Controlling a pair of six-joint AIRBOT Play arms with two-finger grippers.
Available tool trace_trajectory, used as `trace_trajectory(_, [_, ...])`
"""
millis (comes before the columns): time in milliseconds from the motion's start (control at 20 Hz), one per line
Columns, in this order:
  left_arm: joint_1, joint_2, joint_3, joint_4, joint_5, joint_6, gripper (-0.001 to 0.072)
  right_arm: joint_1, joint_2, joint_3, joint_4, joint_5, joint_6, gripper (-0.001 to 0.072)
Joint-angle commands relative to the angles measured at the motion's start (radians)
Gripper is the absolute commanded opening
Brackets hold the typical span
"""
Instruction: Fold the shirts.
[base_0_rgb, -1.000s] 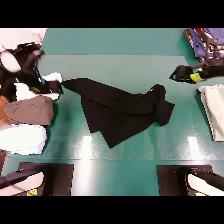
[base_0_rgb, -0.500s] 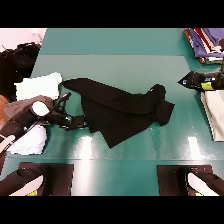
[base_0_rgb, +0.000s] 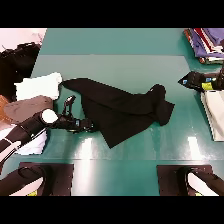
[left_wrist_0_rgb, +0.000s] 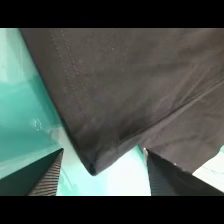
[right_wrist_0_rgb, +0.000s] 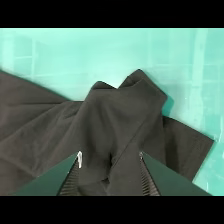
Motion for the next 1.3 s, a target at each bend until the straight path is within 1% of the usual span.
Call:
trace_trajectory(0, [-0.005,-0.001,-0.002,-0.005,0.013,-0.013,0.0602,0.012,0.001,0.0,0.014,0.002,0.0,0.0428])
trace_trajectory(350, [-0.005,-0.001,-0.019,-0.025,0.016,-0.005,0.0602,0.059,0.001,0.0,0.016,-0.008,0.001,0.0428])
trace_trajectory(500, [-0.005,-0.001,-0.03,-0.026,0.044,-0.005,0.0599,0.059,0.001,0.0,0.015,-0.001,0.001,0.0428])
trace_trajectory(550, [-0.005,-0.001,-0.03,-0.029,0.061,-0.006,0.0471,0.059,0.001,0.0,0.015,0.002,0.001,0.0427])
trace_trajectory(600, [-0.005,-0.001,-0.029,-0.037,0.075,-0.005,0.0272,0.059,0.001,0.0,0.016,0.003,0.001,0.0428])
trace_trajectory(650, [-0.005,-0.001,-0.029,-0.048,0.093,-0.005,0.0184,0.059,0.001,0.0,0.016,0.002,0.002,0.0428])
trace_trajectory(750, [-0.005,-0.001,-0.029,-0.052,0.09,-0.005,0.0175,0.059,0.001,0.0,0.015,0.002,0.002,0.0428])
trace_trajectory(850, [0.0,0.002,-0.026,-0.048,0.079,-0.003,0.0024,0.058,0.001,0.0,0.015,0.003,0.002,0.0428])
trace_trajectory(900, [0.014,0.01,-0.018,-0.035,0.069,0.005,0.0024,0.053,0.002,0.0,0.015,0.01,0.002,0.0428])
trace_trajectory(950, [0.042,0.024,0.001,-0.017,0.038,0.025,0.0024,0.043,0.002,0.0,0.014,0.029,0.001,0.0428])
trace_trajectory(1000, [0.08,0.042,0.026,0.02,-0.006,0.027,0.0024,0.027,0.002,0.0,0.013,0.056,0.0,0.0428])
trace_trajectory(1100, [0.183,0.089,0.088,0.13,-0.111,0.042,0.0024,-0.016,0.002,0.0,0.002,0.122,-0.003,0.0428])
trace_trajectory(1250, [0.334,0.173,0.169,0.344,-0.247,0.056,0.0024,-0.083,0.002,-0.002,0.002,0.212,-0.037,0.0428])
